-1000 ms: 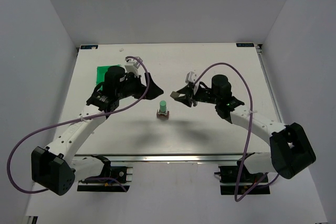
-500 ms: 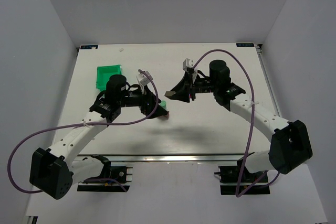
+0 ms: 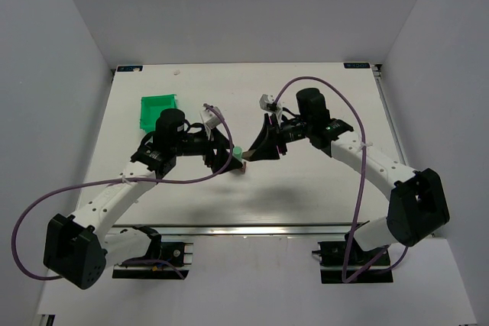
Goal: Build the wood block tower
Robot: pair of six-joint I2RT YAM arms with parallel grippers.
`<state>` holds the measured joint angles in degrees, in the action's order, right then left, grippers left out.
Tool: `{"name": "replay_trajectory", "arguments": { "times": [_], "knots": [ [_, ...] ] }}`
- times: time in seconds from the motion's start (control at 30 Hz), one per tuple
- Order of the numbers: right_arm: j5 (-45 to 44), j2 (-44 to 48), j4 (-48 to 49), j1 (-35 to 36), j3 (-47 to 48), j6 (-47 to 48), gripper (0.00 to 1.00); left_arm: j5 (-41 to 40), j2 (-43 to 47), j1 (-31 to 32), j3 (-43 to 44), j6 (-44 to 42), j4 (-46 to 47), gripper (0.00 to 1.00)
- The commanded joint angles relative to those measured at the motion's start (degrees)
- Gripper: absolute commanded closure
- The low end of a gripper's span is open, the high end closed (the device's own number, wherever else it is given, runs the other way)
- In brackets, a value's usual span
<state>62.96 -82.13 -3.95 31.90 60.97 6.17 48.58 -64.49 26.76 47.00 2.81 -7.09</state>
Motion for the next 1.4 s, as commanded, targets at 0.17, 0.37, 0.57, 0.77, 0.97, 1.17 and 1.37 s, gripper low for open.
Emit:
{"name": "replay_trajectory", "arguments": {
  "times": [0.17,0.37,0.57,0.77,0.97,1.17,1.37],
  "knots": [
    [4.5,-0.3,1.4,1.1,3.8,-0.6,0.77,11.5,-1.7,0.3,1.3,-0.4,4.1,0.08],
    [2.7,-2.4,-2.3,2.5,6.9,3.2,0.77,11.4,-1.3,0.5,1.7,0.6,5.0,0.16],
    [2.8,-4.2,-4.3,3.3,9.5,4.6,0.77,11.3,-1.4,0.6,1.6,0.7,4.5,0.37],
    [0.3,-4.9,-8.0,3.3,11.1,6.4,0.77,11.4,-1.3,0.6,1.7,0.1,3.9,0.67],
    [-1.5,-6.0,-11.6,3.3,13.5,8.4,0.73,11.3,-1.3,0.7,1.4,0.8,5.0,1.00],
    [-2.4,-5.6,-10.5,3.6,14.3,7.3,0.51,10.2,-1.9,0.7,0.5,3.1,8.0,1.00],
    [-5.4,0.8,1.1,3.1,8.2,1.6,0.11,1.9,0.4,0.7,-1.3,8.4,12.9,1.00]
  ]
}}
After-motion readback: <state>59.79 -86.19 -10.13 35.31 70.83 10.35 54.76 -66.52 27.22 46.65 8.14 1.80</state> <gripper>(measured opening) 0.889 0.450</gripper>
